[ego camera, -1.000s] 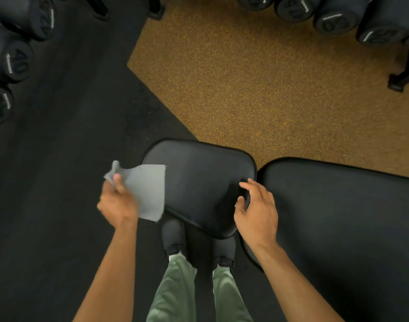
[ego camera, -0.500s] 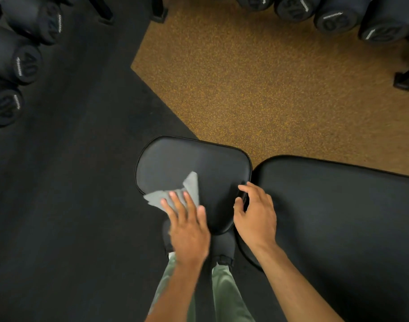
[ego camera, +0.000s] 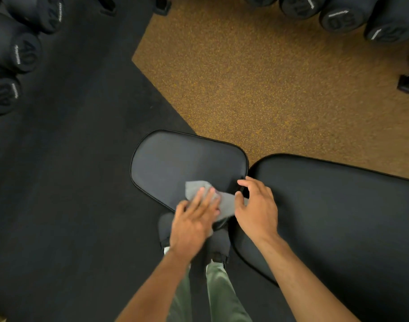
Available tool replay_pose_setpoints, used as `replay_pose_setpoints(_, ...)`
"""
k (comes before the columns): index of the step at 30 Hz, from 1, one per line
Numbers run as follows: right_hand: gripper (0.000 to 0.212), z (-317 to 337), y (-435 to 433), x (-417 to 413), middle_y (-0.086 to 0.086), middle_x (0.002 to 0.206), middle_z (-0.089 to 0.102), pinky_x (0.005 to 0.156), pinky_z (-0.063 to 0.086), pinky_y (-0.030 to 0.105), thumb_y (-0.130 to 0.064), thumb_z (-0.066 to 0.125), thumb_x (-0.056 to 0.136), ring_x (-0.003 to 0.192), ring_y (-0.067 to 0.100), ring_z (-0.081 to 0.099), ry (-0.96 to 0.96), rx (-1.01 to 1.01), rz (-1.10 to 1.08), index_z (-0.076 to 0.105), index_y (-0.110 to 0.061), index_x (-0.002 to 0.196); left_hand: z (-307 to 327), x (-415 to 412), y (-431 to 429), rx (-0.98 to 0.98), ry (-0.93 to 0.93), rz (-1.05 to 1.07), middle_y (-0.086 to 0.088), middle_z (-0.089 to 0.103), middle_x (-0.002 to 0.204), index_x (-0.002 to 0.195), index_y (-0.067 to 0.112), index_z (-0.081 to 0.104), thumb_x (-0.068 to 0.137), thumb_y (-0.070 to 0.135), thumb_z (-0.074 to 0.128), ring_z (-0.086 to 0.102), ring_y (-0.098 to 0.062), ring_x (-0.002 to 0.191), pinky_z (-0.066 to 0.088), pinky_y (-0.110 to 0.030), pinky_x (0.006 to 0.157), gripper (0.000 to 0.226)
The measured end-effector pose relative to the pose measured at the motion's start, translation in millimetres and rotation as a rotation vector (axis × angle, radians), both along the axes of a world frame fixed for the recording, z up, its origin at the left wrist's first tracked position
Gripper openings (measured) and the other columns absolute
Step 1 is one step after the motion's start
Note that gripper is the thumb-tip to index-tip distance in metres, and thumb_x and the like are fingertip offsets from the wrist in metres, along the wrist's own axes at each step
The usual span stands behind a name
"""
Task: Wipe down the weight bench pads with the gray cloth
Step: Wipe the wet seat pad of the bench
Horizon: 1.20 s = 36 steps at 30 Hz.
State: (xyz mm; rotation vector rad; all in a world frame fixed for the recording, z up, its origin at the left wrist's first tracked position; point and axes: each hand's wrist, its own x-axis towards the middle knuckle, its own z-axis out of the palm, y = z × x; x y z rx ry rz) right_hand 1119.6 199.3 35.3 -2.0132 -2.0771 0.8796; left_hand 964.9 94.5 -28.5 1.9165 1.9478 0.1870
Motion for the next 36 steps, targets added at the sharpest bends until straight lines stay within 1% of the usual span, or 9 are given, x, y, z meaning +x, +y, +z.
replay_pose_setpoints(4, 0.032, 1, 2, -4, -0.006, 0.140, 0.061, 0.102, 0.044, 0.031, -0.022, 0.064, 0.093, 0.123, 0.018, 0.052, 0.001, -0.044, 0.000, 0.067, -0.023, 0.126, -11, -66, 5, 0.057, 0.157, 0.154, -0.004, 0.032, 0.169, 0.160, 0.021, 0.039, 0.111, 0.033, 0.041, 0.031, -0.025, 0.156, 0.032, -0.053, 0.122, 0.051)
replay_pose_setpoints(7, 0.032, 0, 3, -10, -0.006, 0.140, 0.061, 0.101, 0.044, 0.031, -0.023, 0.064, 0.093, 0.123, 0.019, 0.053, 0.002, -0.041, 0.013, 0.067, -0.023, 0.126, -13, -103, 24, 0.063, 0.100, 0.405, -0.010, 0.032, 0.169, 0.161, 0.016, 0.037, 0.110, 0.031, 0.037, 0.031, -0.031, 0.156, 0.031, -0.056, 0.123, 0.052)
replay_pose_setpoints(11, 0.033, -3, 6, -17, -0.003, 0.140, 0.061, 0.102, 0.044, 0.032, -0.021, 0.065, 0.092, 0.123, 0.021, 0.054, 0.014, -0.030, 0.017, 0.067, -0.021, 0.125, -18, -130, 58, 0.023, 0.027, 0.661, -0.017, 0.008, 0.174, 0.166, 0.014, 0.015, 0.113, 0.027, 0.027, 0.006, -0.035, 0.161, 0.011, -0.054, 0.130, 0.056)
replay_pose_setpoints(15, 0.034, -3, 15, -18, -0.004, 0.142, 0.059, 0.103, 0.043, 0.032, -0.021, 0.063, 0.094, 0.125, 0.020, 0.052, 0.014, -0.024, -0.027, 0.065, -0.022, 0.128, -18, -115, 100, 0.024, 0.033, 0.760, -0.030, 0.007, 0.170, 0.164, 0.012, 0.024, 0.111, 0.033, 0.034, 0.008, -0.048, 0.158, 0.011, -0.063, 0.127, 0.058)
replay_pose_setpoints(18, 0.035, -3, 23, -14, -0.005, 0.143, 0.058, 0.104, 0.041, 0.031, -0.022, 0.062, 0.095, 0.126, 0.019, 0.051, 0.007, -0.014, -0.074, 0.065, -0.024, 0.129, -16, -75, 131, 0.042, 0.112, 0.604, -0.026, 0.012, 0.171, 0.164, 0.016, 0.027, 0.110, 0.049, 0.035, 0.009, -0.050, 0.157, 0.007, -0.063, 0.127, 0.065)
replay_pose_setpoints(22, 0.034, -3, 32, -6, -0.002, 0.140, 0.060, 0.104, 0.040, 0.032, -0.021, 0.064, 0.094, 0.124, 0.022, 0.053, 0.008, 0.017, -0.116, 0.066, -0.022, 0.128, -9, -19, 160, 0.007, 0.108, 0.324, -0.009, 0.026, 0.171, 0.163, 0.026, 0.033, 0.112, 0.048, 0.025, 0.008, -0.043, 0.160, 0.007, -0.060, 0.128, 0.056)
replay_pose_setpoints(26, 0.034, -2, 36, 0, -0.002, 0.140, 0.060, 0.105, 0.040, 0.034, -0.022, 0.064, 0.094, 0.125, 0.023, 0.052, -0.005, 0.025, -0.141, 0.066, -0.021, 0.128, 2, 20, 175, -0.061, 0.118, 0.049, -0.006, 0.054, 0.151, 0.150, 0.028, 0.051, 0.110, 0.051, 0.024, 0.031, -0.040, 0.152, 0.009, -0.061, 0.126, 0.054)
replay_pose_setpoints(31, 0.035, -2, 37, 0, -0.001, 0.134, 0.063, 0.103, 0.041, 0.032, -0.021, 0.065, 0.093, 0.118, 0.024, 0.055, -0.012, 0.052, -0.154, 0.066, -0.021, 0.128, 10, 32, 193, -0.108, 0.225, -0.379, -0.006, 0.063, 0.131, 0.132, 0.026, 0.063, 0.106, 0.047, 0.023, 0.046, -0.044, 0.136, 0.008, -0.063, 0.126, 0.052)
replay_pose_setpoints(36, 0.037, -5, 44, -10, 0.001, 0.135, 0.063, 0.102, 0.043, 0.036, -0.019, 0.065, 0.094, 0.120, 0.025, 0.054, -0.032, 0.052, -0.107, 0.064, -0.018, 0.131, 13, 0, 225, -0.163, 0.210, -0.319, -0.003, 0.073, 0.121, 0.124, 0.029, 0.070, 0.108, 0.050, 0.020, 0.065, -0.030, 0.120, 0.003, -0.057, 0.128, 0.057)
